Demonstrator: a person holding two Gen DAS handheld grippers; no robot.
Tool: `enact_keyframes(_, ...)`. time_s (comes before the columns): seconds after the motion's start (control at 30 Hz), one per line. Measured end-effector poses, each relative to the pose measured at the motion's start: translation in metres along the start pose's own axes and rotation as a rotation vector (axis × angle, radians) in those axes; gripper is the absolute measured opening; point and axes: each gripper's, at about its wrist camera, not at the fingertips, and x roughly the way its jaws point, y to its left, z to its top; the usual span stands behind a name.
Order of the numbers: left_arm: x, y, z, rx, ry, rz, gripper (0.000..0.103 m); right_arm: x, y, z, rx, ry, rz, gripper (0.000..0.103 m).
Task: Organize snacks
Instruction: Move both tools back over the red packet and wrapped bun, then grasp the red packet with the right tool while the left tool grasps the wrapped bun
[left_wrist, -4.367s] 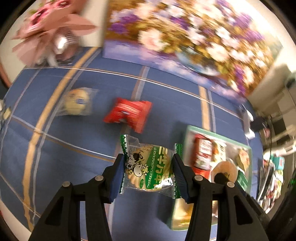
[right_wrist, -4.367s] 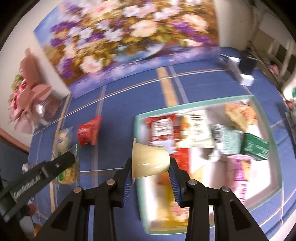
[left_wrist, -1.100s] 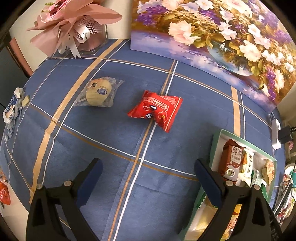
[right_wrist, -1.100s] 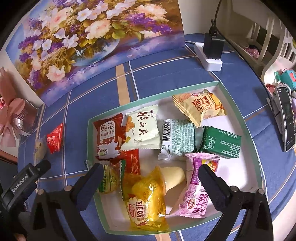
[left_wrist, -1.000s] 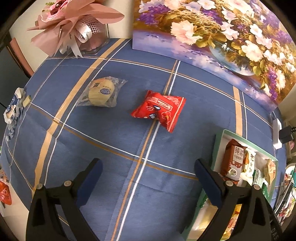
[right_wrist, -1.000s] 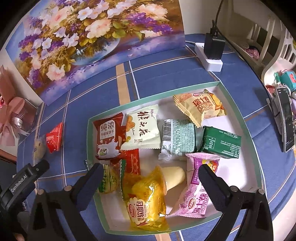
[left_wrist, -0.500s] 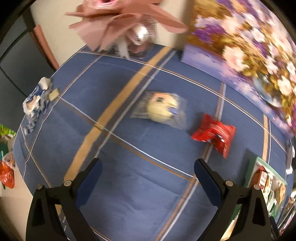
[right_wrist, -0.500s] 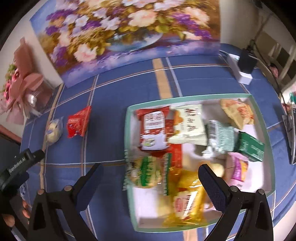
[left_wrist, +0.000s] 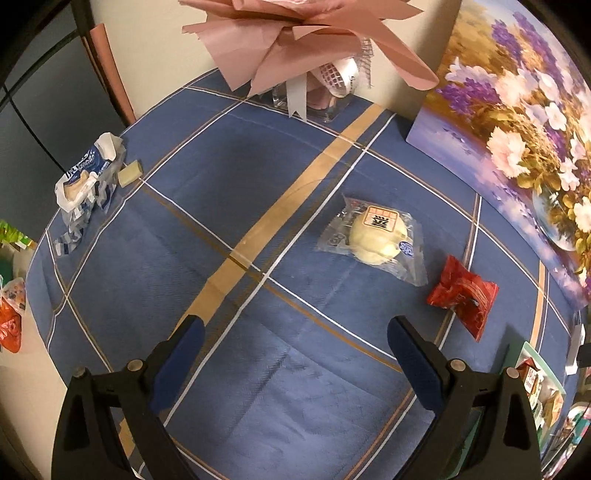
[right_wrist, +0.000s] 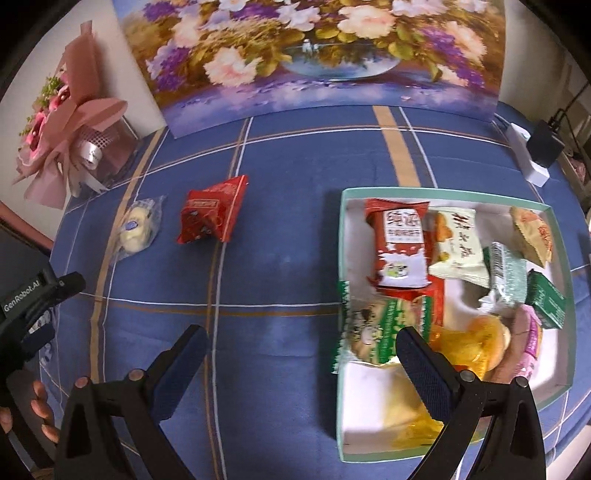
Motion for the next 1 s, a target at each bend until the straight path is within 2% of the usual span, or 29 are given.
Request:
enact_keyframes(0.37,0.01,0.004,0.01,-0.018,0.026,-0.051,0.099,0.012,0.013,0.01,-0.002,-0.007,-0.001,0.103)
enact_keyframes(0.73,0.026,-0.019,0.04,0.011,-0.003,-0.146,0.099,0.015,0.025,0.048,0.01,-0.089,0.079,0.103)
enact_keyframes(1.0,0.049,-0.027,0.054,0.046,-0.03,-0.173,0.099,0.034,0.035,0.067,0.017,-0.126,0.148,0.103)
